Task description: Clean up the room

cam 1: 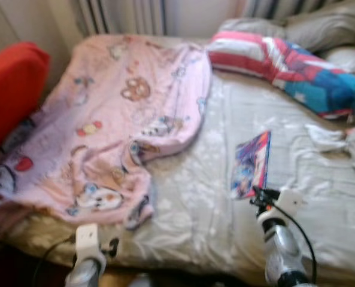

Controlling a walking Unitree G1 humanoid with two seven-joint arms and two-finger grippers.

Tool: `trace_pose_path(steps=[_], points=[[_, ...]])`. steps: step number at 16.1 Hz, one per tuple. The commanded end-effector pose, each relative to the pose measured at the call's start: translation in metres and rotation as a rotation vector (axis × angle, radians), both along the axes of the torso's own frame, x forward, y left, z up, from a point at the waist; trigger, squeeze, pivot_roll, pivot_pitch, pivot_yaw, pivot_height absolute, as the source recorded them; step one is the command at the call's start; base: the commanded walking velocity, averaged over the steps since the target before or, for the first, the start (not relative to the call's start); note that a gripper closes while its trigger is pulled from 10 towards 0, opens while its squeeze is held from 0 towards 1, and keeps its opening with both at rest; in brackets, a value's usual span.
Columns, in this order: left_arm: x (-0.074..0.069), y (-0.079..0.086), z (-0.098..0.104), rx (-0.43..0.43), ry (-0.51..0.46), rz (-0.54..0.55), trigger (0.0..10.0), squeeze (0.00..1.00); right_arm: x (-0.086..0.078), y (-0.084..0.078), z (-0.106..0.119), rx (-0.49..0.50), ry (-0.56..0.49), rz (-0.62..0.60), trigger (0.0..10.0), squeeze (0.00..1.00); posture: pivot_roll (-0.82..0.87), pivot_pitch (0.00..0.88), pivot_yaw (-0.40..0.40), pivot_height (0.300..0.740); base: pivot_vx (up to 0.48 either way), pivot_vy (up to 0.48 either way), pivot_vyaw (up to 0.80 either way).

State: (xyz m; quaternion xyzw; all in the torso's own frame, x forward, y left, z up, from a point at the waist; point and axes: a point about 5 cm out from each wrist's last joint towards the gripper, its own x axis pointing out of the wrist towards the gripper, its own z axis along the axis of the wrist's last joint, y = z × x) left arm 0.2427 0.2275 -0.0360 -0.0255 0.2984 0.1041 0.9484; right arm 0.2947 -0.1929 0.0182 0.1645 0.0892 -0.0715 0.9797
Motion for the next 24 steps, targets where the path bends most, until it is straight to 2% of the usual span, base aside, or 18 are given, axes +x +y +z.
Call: trace_pose_path(steps=[1,7,14,22,24], points=[[-0.0117,0.0056,-0.0078,0.012,0.056,0.004,10.0,0.0,0.0006,-0.0027,0.0034,0.002,-0.029,-0.018,10.0,0.0,0.14,0.207,-0.01,0.74,0.0,-0.315,0.0],[-0.0171,0.0037,-0.0116,0.01,0.068,0.004,10.0,0.0,-0.0024,-0.0021,-0.0004,-0.003,-0.011,-0.015,10.0,0.0,0.14,0.205,-0.017,0.74,0.0,-0.316,0.0],[-0.0111,-0.0035,-0.0088,-0.004,0.037,-0.007,10.0,0.0,-0.0052,-0.0026,-0.0018,-0.021,-0.011,0.002,10.0,0.0,0.12,0.224,-0.024,0.74,0.0,-0.317,0.0],[-0.0178,-0.0037,-0.0131,-0.004,0.053,-0.01,10.0,0.0,-0.0063,-0.0052,-0.0015,-0.037,-0.014,0.0,10.0,0.0,0.11,0.21,-0.027,0.74,0.0,-0.318,0.0],[-0.019,-0.0022,-0.0134,-0.002,0.054,-0.004,10.0,0.0,-0.006,-0.0027,-0.0019,-0.034,-0.01,0.005,10.0,0.0,0.11,0.205,-0.027,0.74,0.0,0.0,0.0]])
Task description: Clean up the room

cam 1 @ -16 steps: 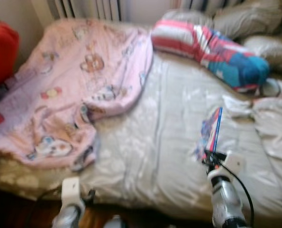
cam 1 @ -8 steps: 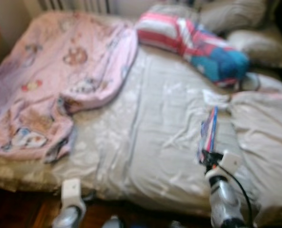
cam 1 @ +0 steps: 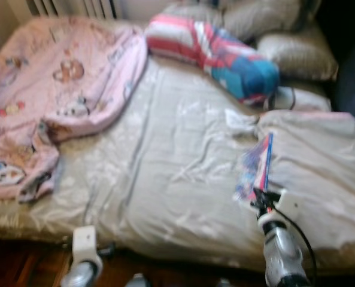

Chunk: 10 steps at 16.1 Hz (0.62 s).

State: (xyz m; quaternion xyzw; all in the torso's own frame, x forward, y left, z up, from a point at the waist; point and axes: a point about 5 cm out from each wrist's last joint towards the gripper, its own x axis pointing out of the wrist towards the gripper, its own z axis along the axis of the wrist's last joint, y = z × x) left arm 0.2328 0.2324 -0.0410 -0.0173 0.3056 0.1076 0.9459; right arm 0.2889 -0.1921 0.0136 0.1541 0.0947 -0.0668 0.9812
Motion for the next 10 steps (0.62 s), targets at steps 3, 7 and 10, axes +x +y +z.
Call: trace_pose_path(steps=[3,7,10], points=[[-0.0116,-0.0053,-0.0093,-0.019,0.037,0.002,10.0,0.0,-0.0004,-0.0025,0.002,-0.013,-0.018,-0.004,10.0,0.0,0.11,0.202,-0.026,0.74,0.0,0.0,0.0],[-0.0113,-0.0053,-0.0091,-0.022,0.035,0.009,10.0,0.0,0.0004,-0.0028,0.0028,-0.014,-0.018,-0.007,10.0,0.0,0.12,0.214,-0.028,0.74,0.0,0.0,0.0],[-0.0121,-0.0053,-0.0097,-0.022,0.038,0.012,10.0,0.0,-0.0007,-0.0017,0.0011,-0.01,-0.009,0.0,10.0,0.0,0.12,0.224,-0.029,0.74,0.0,0.0,0.0]])
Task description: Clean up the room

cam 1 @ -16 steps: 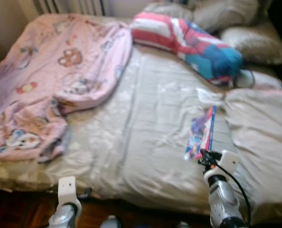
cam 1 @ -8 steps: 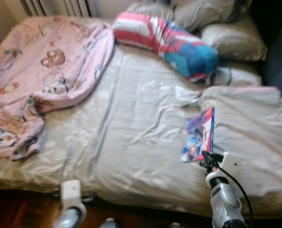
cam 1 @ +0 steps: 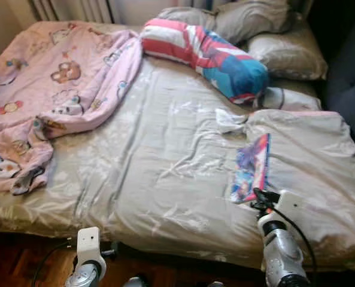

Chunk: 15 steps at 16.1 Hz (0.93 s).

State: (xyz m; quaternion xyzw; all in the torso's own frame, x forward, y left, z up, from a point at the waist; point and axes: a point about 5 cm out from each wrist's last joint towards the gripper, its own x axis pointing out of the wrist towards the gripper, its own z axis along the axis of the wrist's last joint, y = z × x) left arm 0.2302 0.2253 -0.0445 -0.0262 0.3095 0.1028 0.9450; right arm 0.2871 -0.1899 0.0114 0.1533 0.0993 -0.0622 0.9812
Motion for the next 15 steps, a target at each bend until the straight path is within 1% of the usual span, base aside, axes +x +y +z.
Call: trace_pose_path(steps=[1,4,11,13,15], points=[[-0.01,0.002,-0.006,0.0,0.033,0.016,10.0,0.0,0.001,-0.002,0.002,-0.005,-0.011,0.0,10.0,0.0,0.12,0.225,-0.028,0.74,0.0,0.0,0.0],[-0.01,0.002,-0.006,-0.004,0.027,0.015,10.0,0.0,-0.001,0.003,-0.002,0.001,0.013,0.038,10.0,0.0,0.12,0.236,-0.028,0.74,0.0,0.0,0.0],[-0.014,0.003,-0.008,-0.012,0.034,0.032,10.0,0.0,-0.004,0.008,-0.005,0.001,0.027,0.057,10.0,0.0,0.12,0.246,-0.023,0.74,0.0,0.0,0.0],[-0.014,0.004,-0.009,-0.01,0.038,0.032,10.0,0.0,-0.004,0.008,-0.006,0.001,0.029,0.054,10.0,0.0,0.12,0.246,-0.022,0.74,0.0,0.48,0.0],[-0.014,0.003,-0.008,-0.008,0.037,0.031,10.0,0.0,-0.004,0.007,-0.005,0.001,0.029,0.053,10.0,0.0,0.13,0.247,-0.022,0.74,0.0,0.291,0.0]])
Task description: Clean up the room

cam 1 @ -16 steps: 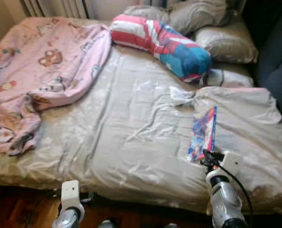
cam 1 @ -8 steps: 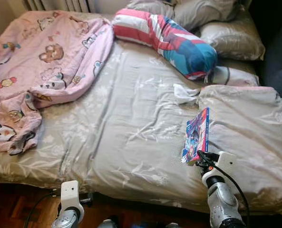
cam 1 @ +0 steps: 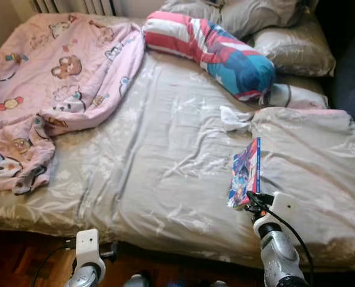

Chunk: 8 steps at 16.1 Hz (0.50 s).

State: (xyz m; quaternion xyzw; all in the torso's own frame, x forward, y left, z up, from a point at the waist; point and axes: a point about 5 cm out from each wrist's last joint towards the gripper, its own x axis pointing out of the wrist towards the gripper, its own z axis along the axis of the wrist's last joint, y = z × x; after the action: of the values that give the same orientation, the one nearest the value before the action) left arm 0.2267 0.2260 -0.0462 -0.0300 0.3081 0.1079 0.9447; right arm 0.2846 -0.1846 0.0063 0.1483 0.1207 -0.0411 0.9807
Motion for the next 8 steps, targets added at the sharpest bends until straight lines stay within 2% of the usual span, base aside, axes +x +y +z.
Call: trace_pose_path(steps=[1,3,6,8], points=[[-0.0093,0.0021,-0.0061,0.004,0.04,0.006,10.0,0.0,-0.001,0.0018,-0.0002,0.004,-0.006,0.002,10.0,0.0,0.13,0.249,-0.021,0.74,0.0,0.0,0.0],[-0.0089,0.0017,-0.006,0.002,0.039,0.009,10.0,0.0,-0.0008,0.0028,-0.0001,0.004,-0.006,0.002,10.0,0.0,0.13,0.25,-0.022,0.74,0.0,0.0,0.0],[-0.0094,0.0012,-0.0065,-0.001,0.043,0.007,10.0,0.0,-0.0014,0.0032,-0.0006,0.004,-0.005,0.001,10.0,0.0,0.13,0.252,-0.022,0.74,0.0,0.48,0.0],[-0.0092,0.0007,-0.0064,0.006,0.042,-0.002,10.0,0.0,-0.0018,0.0031,-0.0011,0.004,-0.003,-0.001,10.0,0.0,0.13,0.253,-0.022,0.74,0.0,0.0,0.0]])
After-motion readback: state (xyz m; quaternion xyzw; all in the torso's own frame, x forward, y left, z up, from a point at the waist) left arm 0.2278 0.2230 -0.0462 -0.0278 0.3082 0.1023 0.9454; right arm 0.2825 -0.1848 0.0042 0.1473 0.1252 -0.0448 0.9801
